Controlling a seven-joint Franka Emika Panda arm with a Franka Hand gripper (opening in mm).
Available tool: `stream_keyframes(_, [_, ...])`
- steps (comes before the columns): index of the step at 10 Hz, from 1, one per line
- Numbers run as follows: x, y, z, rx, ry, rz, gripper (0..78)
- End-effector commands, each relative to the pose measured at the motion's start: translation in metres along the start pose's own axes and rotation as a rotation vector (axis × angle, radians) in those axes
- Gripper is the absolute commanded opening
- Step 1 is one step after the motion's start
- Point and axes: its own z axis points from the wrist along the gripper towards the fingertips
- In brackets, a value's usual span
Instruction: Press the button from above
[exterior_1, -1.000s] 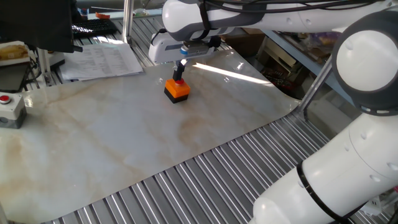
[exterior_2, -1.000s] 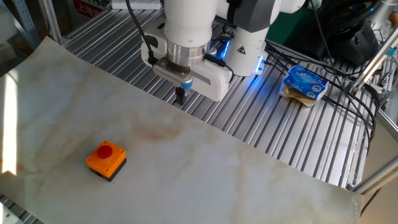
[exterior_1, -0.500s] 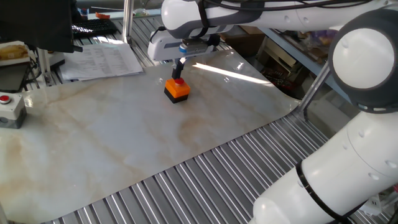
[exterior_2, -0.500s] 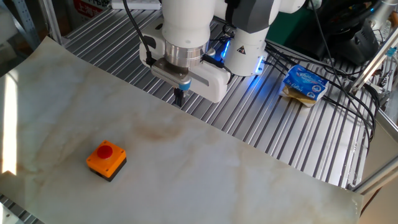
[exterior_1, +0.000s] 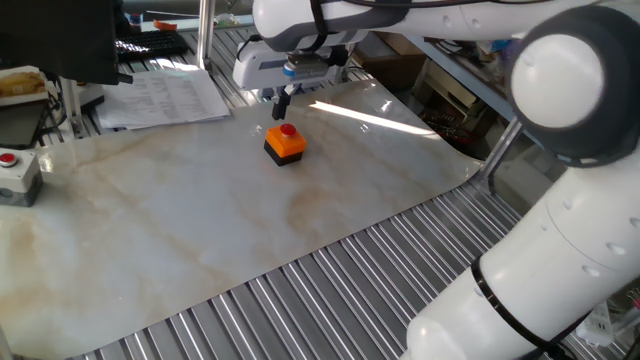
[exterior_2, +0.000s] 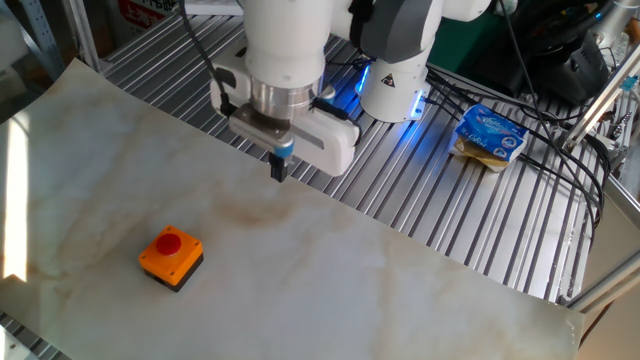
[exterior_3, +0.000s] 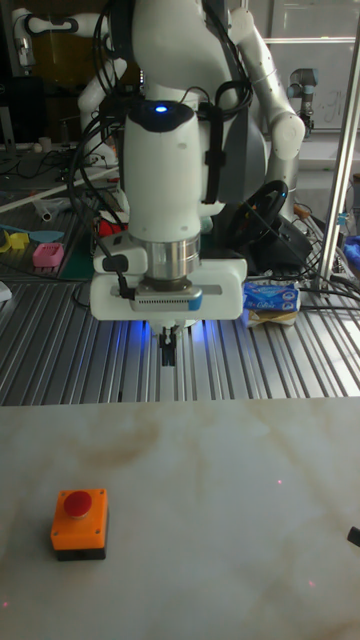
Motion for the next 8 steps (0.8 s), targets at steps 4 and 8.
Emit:
stream_keyframes(4, [-0.021, -0.027, 0.021, -0.03, -0.01, -0.014, 0.0])
stream_keyframes(8, [-0.048, -0.04, 0.019, -0.036, -0.004, -0.023, 0.0])
